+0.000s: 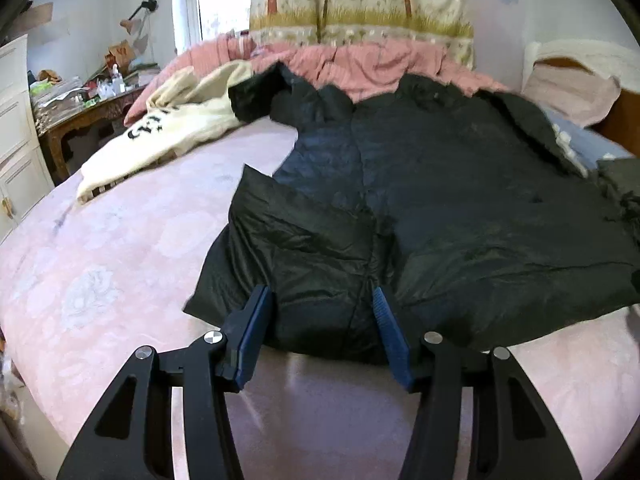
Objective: Fold large clothes
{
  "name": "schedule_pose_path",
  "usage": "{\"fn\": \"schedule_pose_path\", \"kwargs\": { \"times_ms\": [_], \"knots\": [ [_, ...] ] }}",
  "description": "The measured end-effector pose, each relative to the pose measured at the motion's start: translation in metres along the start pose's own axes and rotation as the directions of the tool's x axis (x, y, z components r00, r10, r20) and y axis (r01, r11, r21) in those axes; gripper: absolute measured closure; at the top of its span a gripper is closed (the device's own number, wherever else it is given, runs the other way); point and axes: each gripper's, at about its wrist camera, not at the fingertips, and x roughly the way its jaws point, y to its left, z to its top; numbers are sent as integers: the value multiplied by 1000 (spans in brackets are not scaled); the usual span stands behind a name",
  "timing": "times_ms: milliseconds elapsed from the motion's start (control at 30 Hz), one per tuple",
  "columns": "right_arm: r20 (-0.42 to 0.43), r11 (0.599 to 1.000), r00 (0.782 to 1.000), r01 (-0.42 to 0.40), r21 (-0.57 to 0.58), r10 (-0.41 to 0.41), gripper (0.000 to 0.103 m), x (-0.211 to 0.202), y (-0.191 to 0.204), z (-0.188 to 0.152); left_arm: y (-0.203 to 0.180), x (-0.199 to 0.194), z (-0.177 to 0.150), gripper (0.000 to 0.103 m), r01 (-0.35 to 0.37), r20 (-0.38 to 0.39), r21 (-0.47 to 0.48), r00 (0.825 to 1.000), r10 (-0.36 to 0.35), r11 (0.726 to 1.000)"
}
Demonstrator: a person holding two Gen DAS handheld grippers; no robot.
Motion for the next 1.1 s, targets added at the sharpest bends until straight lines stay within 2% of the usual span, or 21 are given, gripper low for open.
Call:
{"fn": "schedule_pose_path", "kwargs": {
  "times_ms": [100,233,333,367,400,433,533,600,667,733,900,1000,1100],
  "knots": [
    [79,999,996,37,20,-38,33,-17,-9,7,10,0,11,52,55,12,-37,998,-54,998],
    [108,997,992,55,60,-61,33,-22,-32,22,21,-2,26,53,64,74,-53,995,-60,997],
    [67,997,994,81,9,-82,34,-4,-41,35,21,8,43,53,7,85,5,996,-7,1000],
    [47,997,996,82,2,-82,39,5,-45,39,21,16,46,53,-20,72,22,997,18,1000],
    [16,997,997,78,11,-78,58,16,-51,42,24,27,48,54,-53,53,31,997,52,998],
    [-23,997,997,73,40,-72,73,28,-61,45,29,37,48,57,-79,35,25,996,79,997],
    [-53,985,995,87,152,-80,87,45,-87,50,52,66,43,60,-108,-51,-57,993,105,993],
    [-54,975,995,93,200,-84,88,50,-99,50,60,76,41,60,-92,-100,-89,992,83,992],
    [-107,969,993,67,238,-42,88,64,-108,48,57,77,40,59,-118,-103,-70,988,111,991],
    [-108,963,994,51,265,-23,90,65,-113,46,51,81,38,58,-144,-123,-39,983,138,989],
    [-107,955,992,91,282,-63,97,66,-115,43,47,81,35,57,-179,-134,-27,976,173,984],
    [-107,957,990,115,265,-90,98,66,-111,42,50,78,35,57,-170,-133,-34,978,164,985],
    [-66,956,995,95,277,-80,97,58,-112,46,53,78,34,57,-154,-135,-48,980,146,987]
  ]
}}
